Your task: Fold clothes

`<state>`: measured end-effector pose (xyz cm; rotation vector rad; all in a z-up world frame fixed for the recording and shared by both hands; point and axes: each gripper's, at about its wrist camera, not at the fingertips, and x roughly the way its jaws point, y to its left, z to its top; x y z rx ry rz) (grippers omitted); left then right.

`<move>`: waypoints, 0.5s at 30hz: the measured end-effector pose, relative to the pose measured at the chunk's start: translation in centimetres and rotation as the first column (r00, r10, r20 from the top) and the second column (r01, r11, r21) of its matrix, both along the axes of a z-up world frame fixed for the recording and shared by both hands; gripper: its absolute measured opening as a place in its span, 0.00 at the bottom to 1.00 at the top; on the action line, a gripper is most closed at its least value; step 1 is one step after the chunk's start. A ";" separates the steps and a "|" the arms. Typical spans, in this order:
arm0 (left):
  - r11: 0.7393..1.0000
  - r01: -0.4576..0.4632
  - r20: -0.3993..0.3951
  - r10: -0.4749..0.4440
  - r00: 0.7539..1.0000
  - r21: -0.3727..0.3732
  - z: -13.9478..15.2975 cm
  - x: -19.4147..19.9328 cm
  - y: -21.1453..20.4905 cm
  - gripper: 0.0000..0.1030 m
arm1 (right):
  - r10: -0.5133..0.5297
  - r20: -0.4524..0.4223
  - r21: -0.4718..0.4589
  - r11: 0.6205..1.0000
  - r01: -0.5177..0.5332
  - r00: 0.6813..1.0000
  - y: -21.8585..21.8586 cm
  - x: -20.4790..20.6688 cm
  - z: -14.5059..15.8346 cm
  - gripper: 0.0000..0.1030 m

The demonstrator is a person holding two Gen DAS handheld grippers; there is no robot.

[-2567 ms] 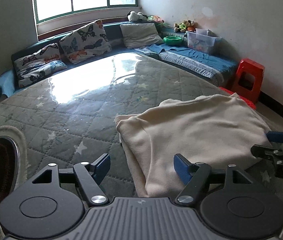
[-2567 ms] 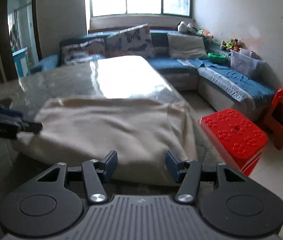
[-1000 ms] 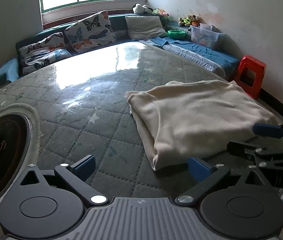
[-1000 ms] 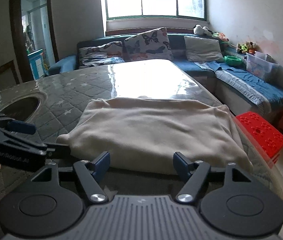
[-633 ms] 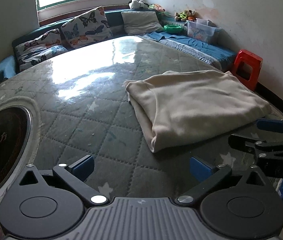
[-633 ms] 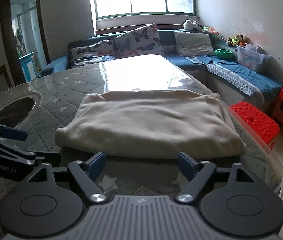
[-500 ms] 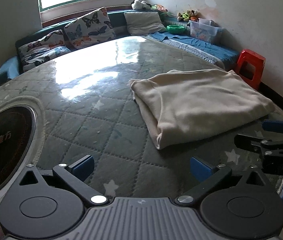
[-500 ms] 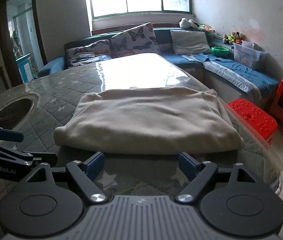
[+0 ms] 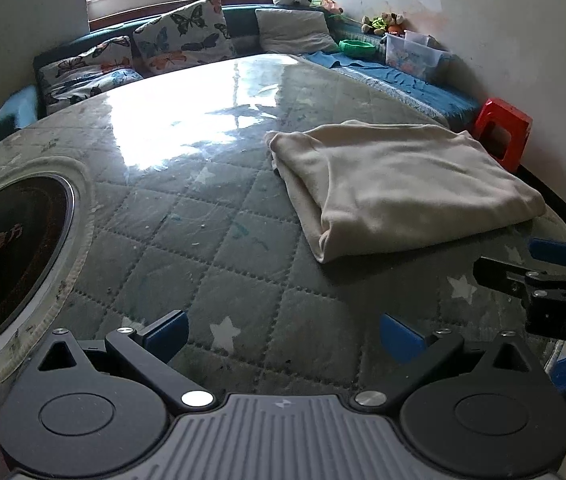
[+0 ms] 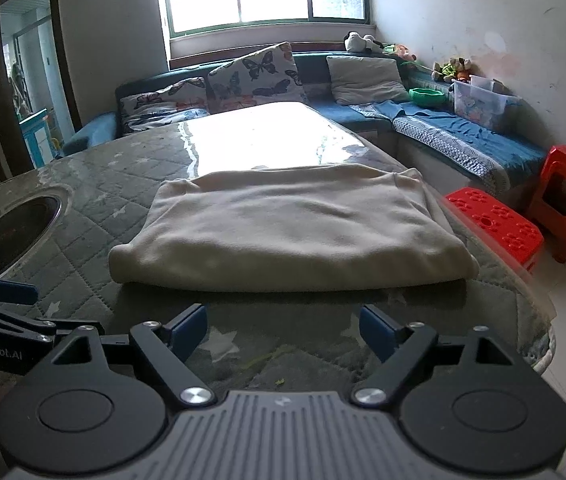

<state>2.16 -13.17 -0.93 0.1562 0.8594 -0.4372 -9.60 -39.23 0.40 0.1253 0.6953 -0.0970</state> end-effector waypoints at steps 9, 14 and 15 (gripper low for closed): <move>1.000 -0.002 0.013 0.002 1.000 -0.008 0.3 -0.8 0.4 1.00 | -0.010 0.011 -0.005 1.000 0.010 1.000 0.5 -0.6 0.3 0.87; 1.000 -0.001 0.021 0.001 1.000 -0.009 0.4 -1.4 0.4 1.00 | -0.018 0.021 -0.004 1.000 0.019 1.000 0.6 -1.0 0.6 0.89; 1.000 -0.001 0.020 0.001 1.000 -0.009 0.4 -1.5 0.4 1.00 | -0.020 0.022 -0.003 1.000 0.020 1.000 0.6 -1.2 0.6 0.89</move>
